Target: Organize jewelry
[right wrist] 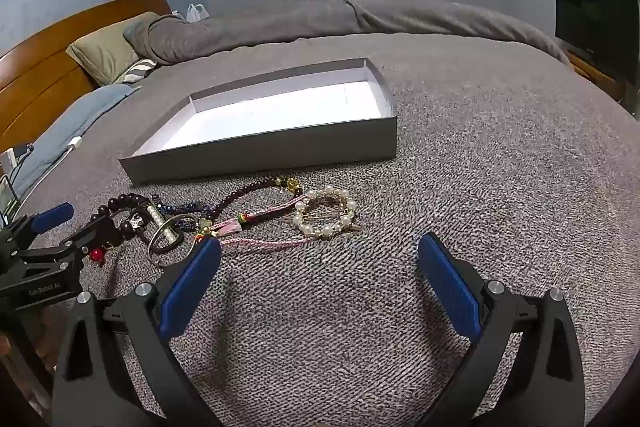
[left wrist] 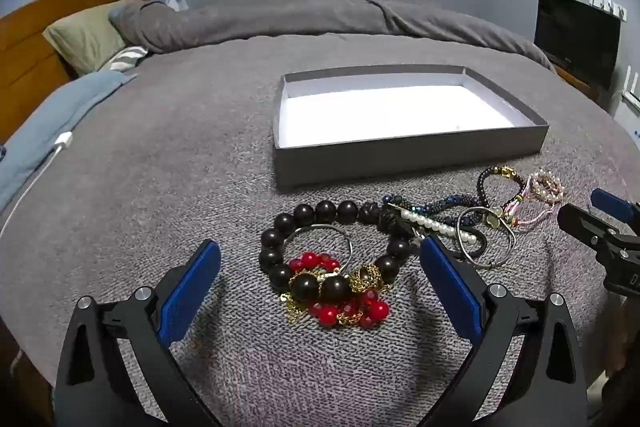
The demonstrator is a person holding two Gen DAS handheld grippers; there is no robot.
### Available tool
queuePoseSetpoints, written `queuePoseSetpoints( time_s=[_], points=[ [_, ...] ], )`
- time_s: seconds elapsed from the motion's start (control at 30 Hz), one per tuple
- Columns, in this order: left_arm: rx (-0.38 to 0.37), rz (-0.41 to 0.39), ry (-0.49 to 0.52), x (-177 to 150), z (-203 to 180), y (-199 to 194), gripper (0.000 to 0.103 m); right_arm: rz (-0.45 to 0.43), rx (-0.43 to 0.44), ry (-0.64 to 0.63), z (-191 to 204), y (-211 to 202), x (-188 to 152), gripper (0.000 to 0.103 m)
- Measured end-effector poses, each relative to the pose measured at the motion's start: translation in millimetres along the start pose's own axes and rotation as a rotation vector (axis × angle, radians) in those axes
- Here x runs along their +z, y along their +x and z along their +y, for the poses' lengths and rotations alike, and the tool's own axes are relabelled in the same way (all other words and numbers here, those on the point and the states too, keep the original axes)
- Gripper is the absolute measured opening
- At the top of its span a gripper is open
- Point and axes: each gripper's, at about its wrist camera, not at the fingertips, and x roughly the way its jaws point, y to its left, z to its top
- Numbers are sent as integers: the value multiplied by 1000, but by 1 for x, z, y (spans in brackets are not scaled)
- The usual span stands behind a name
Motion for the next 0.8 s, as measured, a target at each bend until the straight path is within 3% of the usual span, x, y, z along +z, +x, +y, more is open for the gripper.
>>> queuePoseSetpoints(
  time_s=[0.8],
  points=[
    [4,7,17,-1,-9,0,99,9,-6,-3,3,0,-1,98]
  ],
)
